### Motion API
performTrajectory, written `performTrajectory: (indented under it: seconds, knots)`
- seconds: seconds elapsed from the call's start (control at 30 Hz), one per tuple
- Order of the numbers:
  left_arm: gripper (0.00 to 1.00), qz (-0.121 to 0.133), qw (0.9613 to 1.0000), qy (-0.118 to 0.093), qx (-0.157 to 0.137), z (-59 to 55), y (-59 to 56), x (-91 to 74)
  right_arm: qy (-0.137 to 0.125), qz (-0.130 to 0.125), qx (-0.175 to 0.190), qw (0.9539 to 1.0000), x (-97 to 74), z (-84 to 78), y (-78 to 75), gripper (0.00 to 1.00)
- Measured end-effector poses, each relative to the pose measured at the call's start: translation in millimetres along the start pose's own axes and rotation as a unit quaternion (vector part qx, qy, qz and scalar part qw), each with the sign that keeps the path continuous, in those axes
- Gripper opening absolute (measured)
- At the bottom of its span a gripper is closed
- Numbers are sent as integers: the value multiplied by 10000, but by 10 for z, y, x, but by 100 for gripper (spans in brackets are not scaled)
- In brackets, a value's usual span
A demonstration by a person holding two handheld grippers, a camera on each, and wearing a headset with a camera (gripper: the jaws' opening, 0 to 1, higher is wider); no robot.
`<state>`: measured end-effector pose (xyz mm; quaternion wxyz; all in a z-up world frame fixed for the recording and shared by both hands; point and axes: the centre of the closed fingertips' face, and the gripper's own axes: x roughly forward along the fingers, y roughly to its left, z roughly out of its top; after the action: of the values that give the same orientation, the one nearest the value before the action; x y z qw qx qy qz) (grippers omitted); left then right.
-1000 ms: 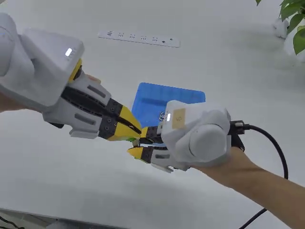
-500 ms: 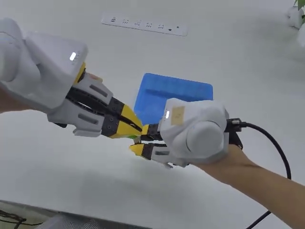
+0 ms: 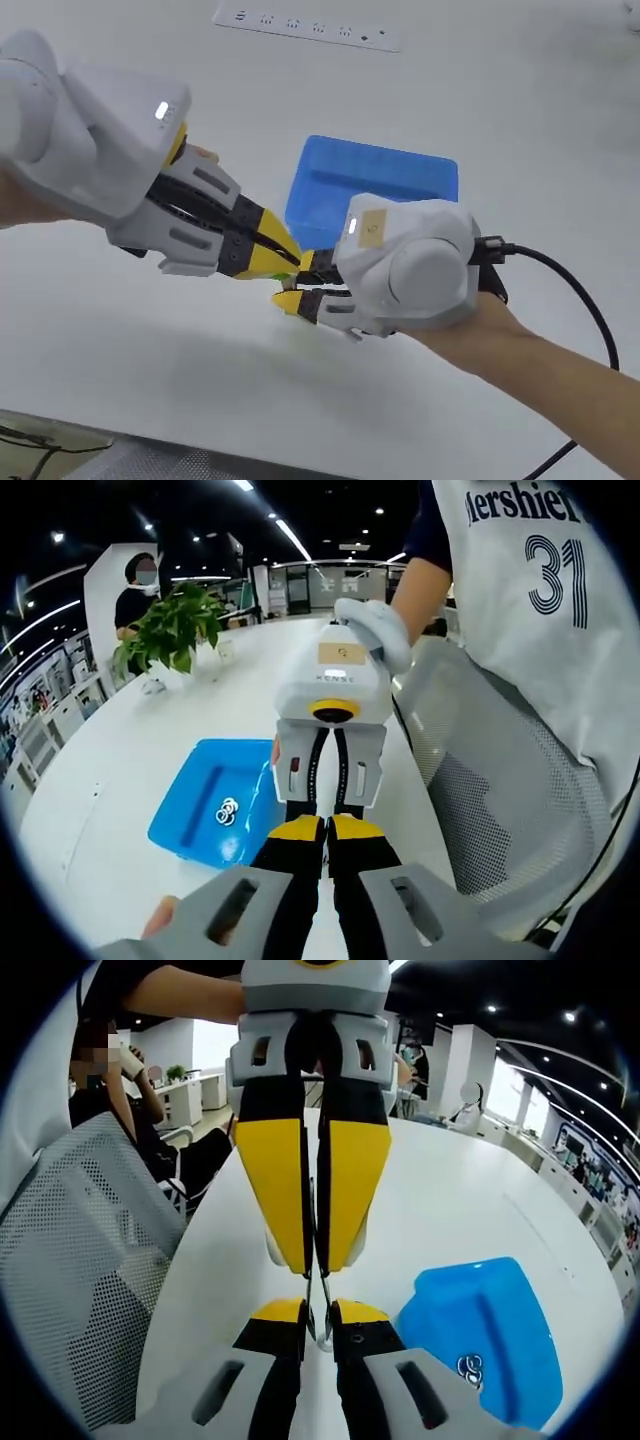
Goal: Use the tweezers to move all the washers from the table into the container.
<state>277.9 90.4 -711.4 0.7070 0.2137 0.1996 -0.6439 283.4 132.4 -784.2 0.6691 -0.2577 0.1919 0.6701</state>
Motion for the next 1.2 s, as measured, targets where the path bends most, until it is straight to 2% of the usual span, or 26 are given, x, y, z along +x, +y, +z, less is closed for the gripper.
performTrajectory:
  seconds: [0.57,0.73,0.9,1.03,1.2]
  knots:
    - [5,-72,9998,-108,-158,-1,11,26,-35,-18,100,9999,11,-12,8,10]
    - [5,-98,9998,-72,-141,4,-3,29,24,1,52,10000,0,-13,24,10]
    - [5,-49,9998,-146,-103,83,-25,-19,-31,-12,27,10000,-59,40,27,10]
    - [5,-60,9999,-120,-76,138,-17,-62,-105,-46,-28,9999,-102,123,22,10]
    - [5,-62,9999,-106,28,275,2,-99,-173,-144,-64,9997,-221,203,-30,10]
